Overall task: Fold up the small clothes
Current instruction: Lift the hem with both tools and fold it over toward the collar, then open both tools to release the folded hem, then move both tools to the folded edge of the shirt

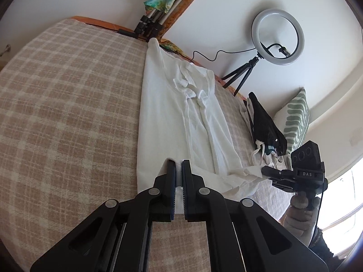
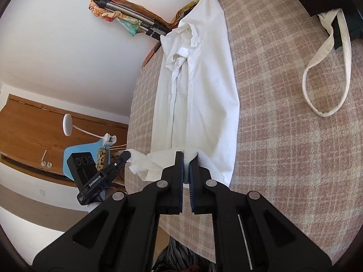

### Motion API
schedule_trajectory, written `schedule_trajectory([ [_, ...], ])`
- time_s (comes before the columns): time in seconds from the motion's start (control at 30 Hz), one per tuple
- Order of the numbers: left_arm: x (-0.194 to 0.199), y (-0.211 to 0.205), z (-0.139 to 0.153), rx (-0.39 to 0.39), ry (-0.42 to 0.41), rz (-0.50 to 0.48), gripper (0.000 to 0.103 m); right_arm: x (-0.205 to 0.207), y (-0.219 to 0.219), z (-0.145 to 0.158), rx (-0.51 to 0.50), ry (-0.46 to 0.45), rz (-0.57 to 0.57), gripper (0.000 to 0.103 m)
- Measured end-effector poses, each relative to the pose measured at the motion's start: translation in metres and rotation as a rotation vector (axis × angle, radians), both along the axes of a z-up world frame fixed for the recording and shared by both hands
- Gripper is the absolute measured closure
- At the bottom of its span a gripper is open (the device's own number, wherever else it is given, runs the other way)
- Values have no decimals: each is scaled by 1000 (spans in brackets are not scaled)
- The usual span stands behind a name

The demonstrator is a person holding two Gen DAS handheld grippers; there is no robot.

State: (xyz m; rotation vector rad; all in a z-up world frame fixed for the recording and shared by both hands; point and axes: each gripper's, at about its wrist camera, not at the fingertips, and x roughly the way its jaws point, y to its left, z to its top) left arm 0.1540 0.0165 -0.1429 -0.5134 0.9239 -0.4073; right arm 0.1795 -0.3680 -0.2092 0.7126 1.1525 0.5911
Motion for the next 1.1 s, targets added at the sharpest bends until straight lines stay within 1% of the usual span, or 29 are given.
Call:
schedule_trajectory([
  [0.13, 22, -2, -8, 35, 11, 6, 99, 24, -2, -9, -11, 35, -26, 96],
  [0.23, 32, -4, -16, 68, 21, 9, 99, 36, 2, -15, -41, 45, -25, 96],
  [0.33, 39, -1, -23, 77, 33, 23, 99, 46, 7, -18, -82, 48, -8, 96],
  [0.4, 42, 0, -26, 68, 39, 29, 99, 50, 11, -18, -102, 42, 2, 96],
  [0.43, 43, 1, -27, 64, 40, 31, 97, 52, 11, -15, -111, 31, 8, 96],
  [0.47, 44, 2, -25, 70, 35, 37, 91, 52, 10, -10, -109, 15, 12, 94],
  [0.5, 43, 4, -22, 78, 20, 50, 90, 52, 9, -4, -100, -2, 12, 91],
  [0.53, 42, 7, -17, 81, 1, 63, 87, 49, 6, 2, -93, -27, 4, 80],
  [0.57, 40, 10, -13, 84, -15, 72, 82, 46, 3, 10, -98, -59, -13, 63],
  [0.6, 38, 13, -8, 87, -31, 81, 81, 42, -1, 18, -119, -92, -32, 56],
  [0.63, 34, 15, -4, 82, -49, 76, 81, 37, -3, 24, -140, -117, -36, 53],
  [0.67, 30, 15, 1, 87, -71, 59, 81, 33, -3, 28, -146, -131, -25, 53],
  [0.73, 21, 9, 7, 136, -98, 11, 81, 24, 0, 32, -158, -153, 16, 53],
  [0.8, 14, 0, 7, 164, -111, -59, 81, 15, 10, 31, -183, -168, 76, 53],
  [0.87, 12, -10, 0, 168, -87, -128, 81, 10, 23, 26, -200, -173, 138, 53],
  [0.9, 13, -14, -4, 162, -72, -150, 81, 8, 32, 23, -226, -174, 158, 53],
  [0.97, 18, -23, -13, 177, -48, -165, 81, 9, 46, 16, -298, -179, 175, 54],
  [1.0, 20, -26, -16, 177, -42, -168, 81, 11, 51, 13, -308, -178, 187, 54],
  [1.1, 30, -34, -25, 145, -17, -191, 81, 20, 61, 1, -282, -153, 221, 54],
])
